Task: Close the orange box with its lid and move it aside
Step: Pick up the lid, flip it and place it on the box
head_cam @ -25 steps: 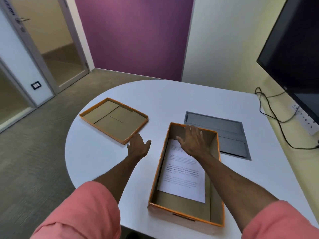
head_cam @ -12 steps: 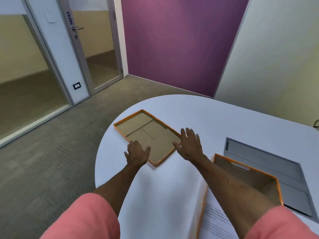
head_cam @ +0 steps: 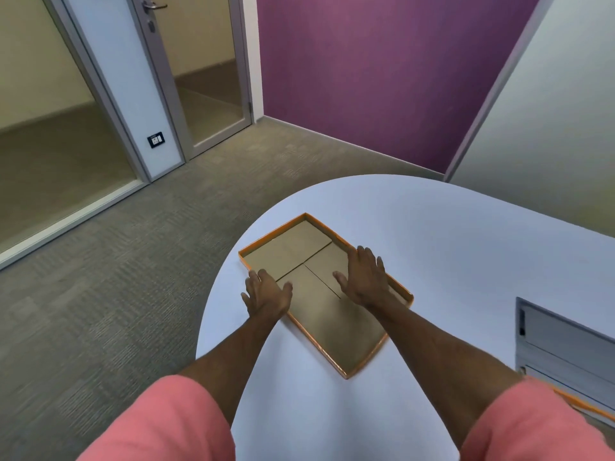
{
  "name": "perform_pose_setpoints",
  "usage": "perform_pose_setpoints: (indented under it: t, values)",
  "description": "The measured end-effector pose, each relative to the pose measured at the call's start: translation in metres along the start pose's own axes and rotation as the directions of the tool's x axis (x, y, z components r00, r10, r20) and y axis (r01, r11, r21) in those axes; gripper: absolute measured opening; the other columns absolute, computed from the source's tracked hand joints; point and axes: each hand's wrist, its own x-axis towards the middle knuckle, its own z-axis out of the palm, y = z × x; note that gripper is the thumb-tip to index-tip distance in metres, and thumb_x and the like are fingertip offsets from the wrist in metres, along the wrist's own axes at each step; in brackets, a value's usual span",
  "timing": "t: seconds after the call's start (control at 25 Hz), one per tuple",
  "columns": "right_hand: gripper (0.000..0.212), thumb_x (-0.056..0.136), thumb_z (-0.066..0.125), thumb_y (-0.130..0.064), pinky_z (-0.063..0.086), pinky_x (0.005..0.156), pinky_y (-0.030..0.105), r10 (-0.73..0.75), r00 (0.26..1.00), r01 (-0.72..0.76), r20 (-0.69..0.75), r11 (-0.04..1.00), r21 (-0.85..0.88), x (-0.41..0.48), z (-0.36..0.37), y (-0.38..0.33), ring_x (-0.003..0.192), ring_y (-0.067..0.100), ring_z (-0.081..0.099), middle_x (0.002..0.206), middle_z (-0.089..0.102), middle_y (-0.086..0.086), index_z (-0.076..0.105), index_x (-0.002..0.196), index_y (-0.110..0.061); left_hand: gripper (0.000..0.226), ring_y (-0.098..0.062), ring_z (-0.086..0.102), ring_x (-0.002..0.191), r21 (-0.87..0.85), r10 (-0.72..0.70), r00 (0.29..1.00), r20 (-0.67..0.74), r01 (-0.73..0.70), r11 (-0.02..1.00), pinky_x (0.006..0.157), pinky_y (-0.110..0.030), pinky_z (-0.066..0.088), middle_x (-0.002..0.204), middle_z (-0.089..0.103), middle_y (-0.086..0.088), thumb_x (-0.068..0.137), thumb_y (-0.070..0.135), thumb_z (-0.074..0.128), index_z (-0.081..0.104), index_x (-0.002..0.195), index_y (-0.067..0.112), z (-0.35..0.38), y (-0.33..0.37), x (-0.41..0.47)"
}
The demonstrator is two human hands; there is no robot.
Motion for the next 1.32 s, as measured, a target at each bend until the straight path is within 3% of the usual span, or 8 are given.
perform_pose_setpoints:
  t: [0.36, 0.52, 0.72, 0.84, 0.96, 1.12, 1.24, 1.32]
  values:
    - [0.063, 0.093, 0.052, -0.033, 0.021, 0.117, 0.051, 0.14, 0.986, -0.142, 0.089, 0.99, 0.018, 0.093, 0.045, 0.015, 0.141, 0.031, 0.029, 0.147, 0.037, 0.016, 0.028, 0.142, -0.004, 0.09, -0.031, 0.0, 0.152, -0.011, -0.26, 0.965, -0.028, 0.26, 0.966, 0.121, -0.045, 0.005, 0.162, -0.001, -0.021, 0.088, 0.033, 0.057, 0.004, 0.151, -0.005, 0.043, -0.011, 0.059]
    - [0.062, 0.092, 0.049, -0.026, 0.022, 0.116, 0.051, 0.225, 0.956, -0.232, 0.187, 0.973, 0.013, 0.108, 0.064, 0.028, 0.138, 0.033, 0.034, 0.145, 0.039, 0.018, 0.024, 0.144, -0.003, 0.083, -0.031, 0.001, 0.152, 0.061, -0.289, 0.957, -0.029, 0.291, 0.955, 0.121, -0.045, 0.0, 0.162, 0.001, -0.021, 0.09, 0.032, 0.052, 0.008, 0.151, -0.004, 0.064, -0.017, 0.061]
    - [0.044, 0.091, 0.046, -0.015, 0.039, 0.103, 0.048, 0.296, 0.93, -0.318, 0.217, 0.945, 0.073, 0.113, 0.072, 0.03, 0.123, 0.035, 0.045, 0.133, 0.047, 0.017, 0.038, 0.133, -0.004, 0.071, -0.03, 0.005, 0.152, 0.074, -0.208, 0.977, -0.043, 0.21, 0.975, 0.122, -0.044, 0.002, 0.162, 0.008, -0.017, 0.092, 0.016, 0.049, 0.012, 0.151, 0.0, 0.072, -0.02, 0.06]
    - [0.031, 0.089, 0.046, -0.009, 0.045, 0.096, 0.049, 0.318, 0.926, -0.352, 0.201, 0.922, 0.163, 0.108, 0.066, 0.039, 0.116, 0.035, 0.048, 0.124, 0.05, 0.016, 0.046, 0.119, -0.005, 0.071, -0.031, 0.009, 0.151, 0.034, -0.111, 0.991, -0.078, 0.114, 0.993, 0.122, -0.039, 0.012, 0.162, 0.01, -0.018, 0.092, 0.013, 0.048, 0.011, 0.151, -0.001, 0.064, -0.018, 0.058]
    - [0.027, 0.085, 0.048, -0.003, 0.048, 0.087, 0.042, 0.313, 0.941, -0.335, 0.133, 0.917, 0.218, 0.096, 0.048, 0.055, 0.108, 0.036, 0.054, 0.118, 0.055, 0.02, 0.051, 0.111, -0.001, 0.073, -0.03, 0.016, 0.149, -0.132, -0.051, 0.997, -0.056, 0.043, 0.99, 0.117, -0.04, 0.027, 0.16, 0.017, -0.016, 0.091, 0.004, 0.046, 0.006, 0.153, 0.003, 0.05, -0.001, 0.054]
    - [0.023, 0.085, 0.051, 0.001, 0.049, 0.083, 0.039, 0.305, 0.952, -0.295, 0.007, 0.914, 0.278, 0.068, 0.003, 0.081, 0.102, 0.039, 0.06, 0.11, 0.064, 0.023, 0.059, 0.106, 0.006, 0.079, -0.033, 0.047, 0.129, -0.287, 0.043, 0.998, 0.038, -0.03, 0.957, 0.107, -0.048, 0.042, 0.148, 0.04, -0.013, 0.094, 0.004, 0.04, -0.01, 0.153, 0.02, 0.024, 0.033, 0.042]
    - [0.026, 0.083, 0.045, 0.004, 0.051, 0.078, 0.04, 0.371, 0.926, -0.321, -0.068, 0.87, 0.375, 0.036, -0.035, 0.101, 0.097, 0.04, 0.061, 0.101, 0.067, 0.022, 0.063, 0.102, 0.006, 0.078, -0.034, 0.049, 0.125, -0.34, 0.14, 0.986, 0.093, -0.1, 0.935, 0.105, -0.05, 0.044, 0.143, 0.044, -0.015, 0.096, 0.004, 0.037, -0.012, 0.153, 0.022, 0.003, 0.064, 0.025]
    - [0.028, 0.086, 0.047, 0.002, 0.052, 0.082, 0.041, 0.451, 0.885, -0.351, -0.111, 0.806, 0.477, 0.007, -0.061, 0.117, 0.099, 0.039, 0.062, 0.105, 0.067, 0.02, 0.062, 0.109, 0.002, 0.077, -0.034, 0.047, 0.127, -0.373, 0.228, 0.967, 0.113, -0.171, 0.912, 0.106, -0.047, 0.044, 0.145, 0.042, -0.016, 0.095, 0.001, 0.036, -0.009, 0.154, 0.02, -0.01, 0.087, 0.006]
